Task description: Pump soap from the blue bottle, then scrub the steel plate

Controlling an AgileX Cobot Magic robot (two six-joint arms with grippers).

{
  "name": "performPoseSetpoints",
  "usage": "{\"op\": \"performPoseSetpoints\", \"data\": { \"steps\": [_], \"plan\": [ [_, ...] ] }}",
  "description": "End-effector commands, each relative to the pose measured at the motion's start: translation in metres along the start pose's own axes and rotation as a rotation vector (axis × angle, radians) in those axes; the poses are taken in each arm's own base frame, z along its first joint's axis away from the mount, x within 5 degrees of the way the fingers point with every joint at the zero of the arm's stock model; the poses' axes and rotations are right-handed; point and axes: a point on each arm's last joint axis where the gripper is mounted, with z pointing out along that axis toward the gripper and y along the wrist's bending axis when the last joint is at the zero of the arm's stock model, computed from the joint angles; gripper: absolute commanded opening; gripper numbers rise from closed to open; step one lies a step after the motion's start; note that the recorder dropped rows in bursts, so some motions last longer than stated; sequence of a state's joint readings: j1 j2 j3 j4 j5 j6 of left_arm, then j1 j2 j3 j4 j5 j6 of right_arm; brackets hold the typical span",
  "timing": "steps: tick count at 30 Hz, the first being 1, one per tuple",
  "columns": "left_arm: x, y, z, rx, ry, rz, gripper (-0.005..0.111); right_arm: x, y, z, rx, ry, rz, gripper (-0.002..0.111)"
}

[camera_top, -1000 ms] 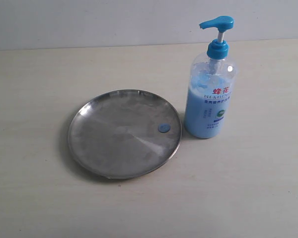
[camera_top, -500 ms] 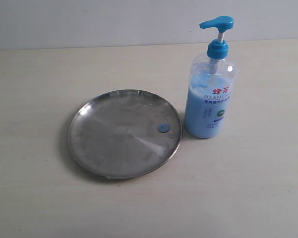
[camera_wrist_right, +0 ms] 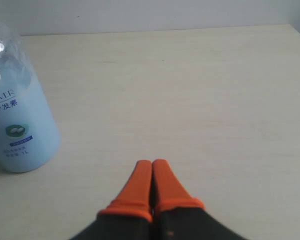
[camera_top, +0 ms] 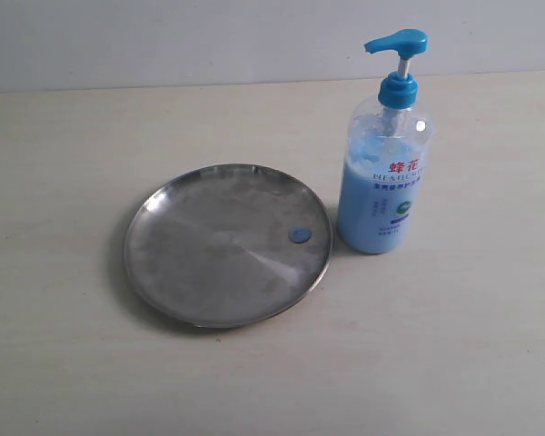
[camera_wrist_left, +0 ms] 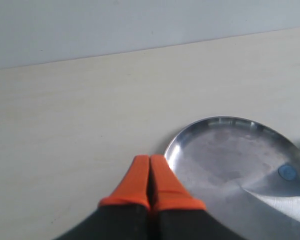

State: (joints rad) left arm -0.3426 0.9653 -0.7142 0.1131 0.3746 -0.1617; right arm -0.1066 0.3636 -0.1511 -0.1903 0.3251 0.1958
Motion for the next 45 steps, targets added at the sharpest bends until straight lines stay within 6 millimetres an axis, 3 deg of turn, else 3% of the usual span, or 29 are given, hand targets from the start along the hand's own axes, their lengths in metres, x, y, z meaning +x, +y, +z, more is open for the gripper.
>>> {"op": "performPoseSetpoints", "data": {
  "steps": [1,13,26,45],
  "plan": [
    [-0.003,-0.002,0.004,0.011,-0.004,0.002,0.000,-0.003,0.000,-0.001,0.002,-0.018,0.001,0.000],
    [-0.020,-0.005,0.012,0.014,0.040,0.027,0.000,-0.003,0.000,-0.001,0.002,-0.018,0.001,0.000],
    [-0.023,-0.040,0.027,0.126,0.112,0.151,0.000,-0.003,0.000,-0.001,0.002,-0.018,0.001,0.000],
    [-0.009,-0.083,0.017,0.294,0.178,0.238,0.000,-0.003,0.000,-0.001,0.002,-0.018,0.001,0.000]
  ]
}}
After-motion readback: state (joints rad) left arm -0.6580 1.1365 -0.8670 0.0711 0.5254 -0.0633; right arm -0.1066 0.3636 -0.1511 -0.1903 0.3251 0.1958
